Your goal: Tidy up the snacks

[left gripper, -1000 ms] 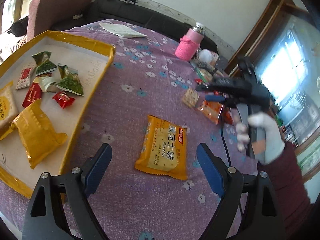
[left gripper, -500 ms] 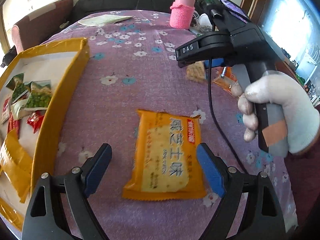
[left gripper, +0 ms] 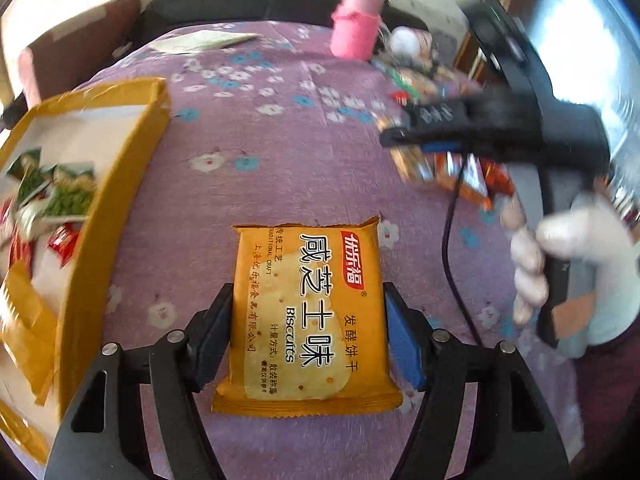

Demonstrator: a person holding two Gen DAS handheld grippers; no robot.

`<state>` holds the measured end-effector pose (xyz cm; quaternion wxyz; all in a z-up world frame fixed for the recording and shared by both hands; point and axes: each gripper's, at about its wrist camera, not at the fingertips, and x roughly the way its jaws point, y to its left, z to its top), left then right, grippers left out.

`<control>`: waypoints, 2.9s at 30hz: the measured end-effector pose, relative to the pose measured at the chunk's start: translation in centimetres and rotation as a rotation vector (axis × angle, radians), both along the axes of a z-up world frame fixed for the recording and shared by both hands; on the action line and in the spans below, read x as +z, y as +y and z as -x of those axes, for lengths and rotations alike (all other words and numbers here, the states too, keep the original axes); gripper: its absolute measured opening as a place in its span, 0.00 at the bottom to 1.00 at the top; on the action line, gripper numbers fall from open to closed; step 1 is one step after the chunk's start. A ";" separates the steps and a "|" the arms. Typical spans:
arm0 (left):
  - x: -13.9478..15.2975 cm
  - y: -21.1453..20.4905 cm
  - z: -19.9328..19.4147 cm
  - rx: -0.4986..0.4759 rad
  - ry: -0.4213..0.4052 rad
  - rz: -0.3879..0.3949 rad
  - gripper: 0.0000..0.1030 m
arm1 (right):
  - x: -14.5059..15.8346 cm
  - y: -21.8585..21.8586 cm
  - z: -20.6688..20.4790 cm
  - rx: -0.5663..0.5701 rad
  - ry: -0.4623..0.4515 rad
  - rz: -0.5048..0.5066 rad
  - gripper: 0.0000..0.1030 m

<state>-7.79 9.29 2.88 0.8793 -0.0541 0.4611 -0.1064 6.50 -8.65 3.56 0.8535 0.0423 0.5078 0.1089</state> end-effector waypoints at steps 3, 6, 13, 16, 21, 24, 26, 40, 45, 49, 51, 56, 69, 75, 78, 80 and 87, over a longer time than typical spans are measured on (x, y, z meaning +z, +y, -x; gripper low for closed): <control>1.9 2.4 1.3 0.048 -0.040 0.052 0.67 | 1.1 0.0 1.0 0.013 -0.007 -0.057 0.33; 3.8 6.1 2.4 0.117 -0.072 0.102 0.67 | 2.9 0.9 2.1 0.049 -0.035 -0.105 0.33; 6.7 15.9 3.3 0.329 -0.140 0.081 0.68 | 7.3 6.4 4.4 0.195 -0.071 -0.236 0.33; 6.8 19.1 2.9 0.392 -0.132 0.052 0.68 | 8.4 9.8 5.2 0.266 -0.063 -0.265 0.33; 5.0 23.1 1.9 0.460 -0.087 0.043 0.68 | 8.7 15.8 6.5 0.362 -0.033 -0.285 0.33; 3.5 24.7 0.9 0.480 -0.054 0.066 0.68 | 7.9 19.0 7.1 0.409 -0.012 -0.271 0.33; 3.0 25.7 0.3 0.487 -0.033 0.088 0.68 | 7.3 20.9 7.5 0.429 0.001 -0.257 0.33; 1.8 27.0 -3.4 0.483 0.014 0.117 0.68 | 3.2 27.8 5.9 0.447 0.049 -0.144 0.33; 1.6 27.2 -3.1 0.495 0.004 0.120 0.68 | 2.2 27.9 5.1 0.430 0.052 -0.113 0.35; 3.0 27.2 -1.9 0.503 -0.046 0.105 0.68 | 2.3 27.9 5.3 0.431 0.020 -0.110 0.40; 4.0 26.8 -1.1 0.509 -0.075 0.079 0.69 | 2.8 27.5 5.6 0.430 0.001 -0.130 0.40; 6.3 24.9 1.8 0.535 -0.148 -0.002 0.71 | 5.1 25.5 7.4 0.424 -0.073 -0.174 0.46; 8.3 17.7 6.4 0.504 -0.209 0.013 0.76 | 7.5 12.9 12.2 0.246 -0.174 -0.315 0.52; 9.2 14.5 7.5 0.456 -0.238 -0.035 0.76 | 7.1 7.5 14.1 0.162 -0.174 -0.357 0.53; 9.4 13.2 7.8 0.431 -0.240 -0.040 0.76 | 6.6 5.6 14.9 0.139 -0.166 -0.358 0.53; 9.5 12.5 8.0 0.418 -0.241 -0.041 0.76 | 6.3 4.9 15.2 0.127 -0.170 -0.356 0.53; 9.4 11.0 8.2 0.383 -0.231 -0.042 0.76 | 5.5 3.8 16.0 0.117 -0.162 -0.357 0.55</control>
